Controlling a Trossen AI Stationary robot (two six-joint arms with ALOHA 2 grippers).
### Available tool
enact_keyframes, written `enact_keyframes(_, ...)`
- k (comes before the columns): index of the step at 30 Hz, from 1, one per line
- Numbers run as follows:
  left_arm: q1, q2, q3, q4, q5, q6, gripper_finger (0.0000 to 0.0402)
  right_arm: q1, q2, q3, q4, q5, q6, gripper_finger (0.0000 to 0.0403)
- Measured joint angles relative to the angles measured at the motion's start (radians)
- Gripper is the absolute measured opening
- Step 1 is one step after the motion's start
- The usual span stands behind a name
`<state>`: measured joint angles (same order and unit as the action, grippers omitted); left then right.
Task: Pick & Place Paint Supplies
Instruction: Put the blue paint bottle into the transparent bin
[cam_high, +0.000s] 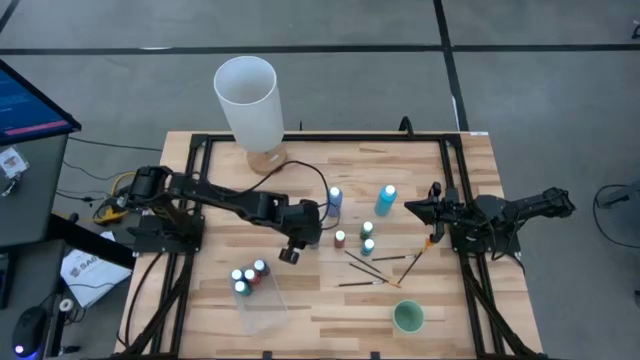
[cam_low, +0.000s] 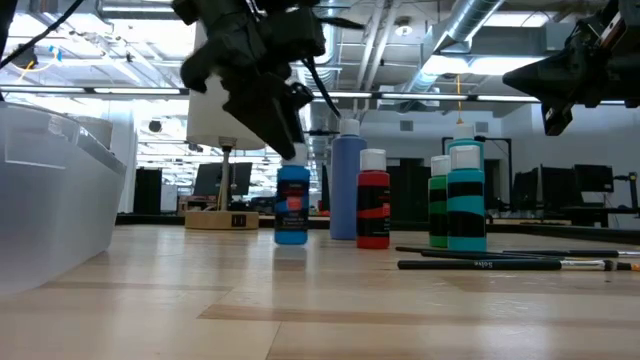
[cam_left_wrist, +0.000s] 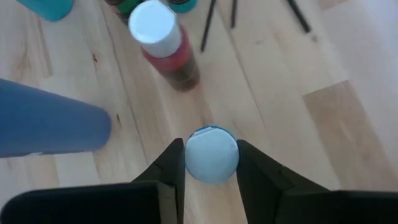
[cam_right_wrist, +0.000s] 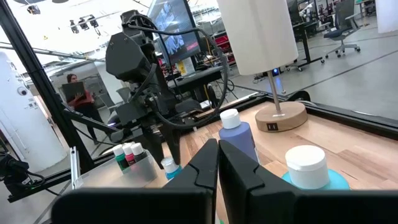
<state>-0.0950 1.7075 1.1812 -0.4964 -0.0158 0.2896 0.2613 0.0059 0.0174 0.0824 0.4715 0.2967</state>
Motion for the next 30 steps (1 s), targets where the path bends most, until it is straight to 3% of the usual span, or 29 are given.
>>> enact_keyframes(10,-0.096,-0.218,0.0,-0.098,0.003,-0.132,0.0083,0.0,0.0,0.0,0.0,0.0,0.0,0.0008)
enact_keyframes(20,-0.261,-0.469,0.001,-0.163,0.05,-0.261,0.0083,0.0,0.0,0.0,0.0,0.0,0.0,0.0008)
enact_keyframes(30,-0.455,-0.427,-0.016,-0.265,0.018,-0.403,0.0083,0.0,0.0,0.0,0.0,0.0,0.0,0.0008)
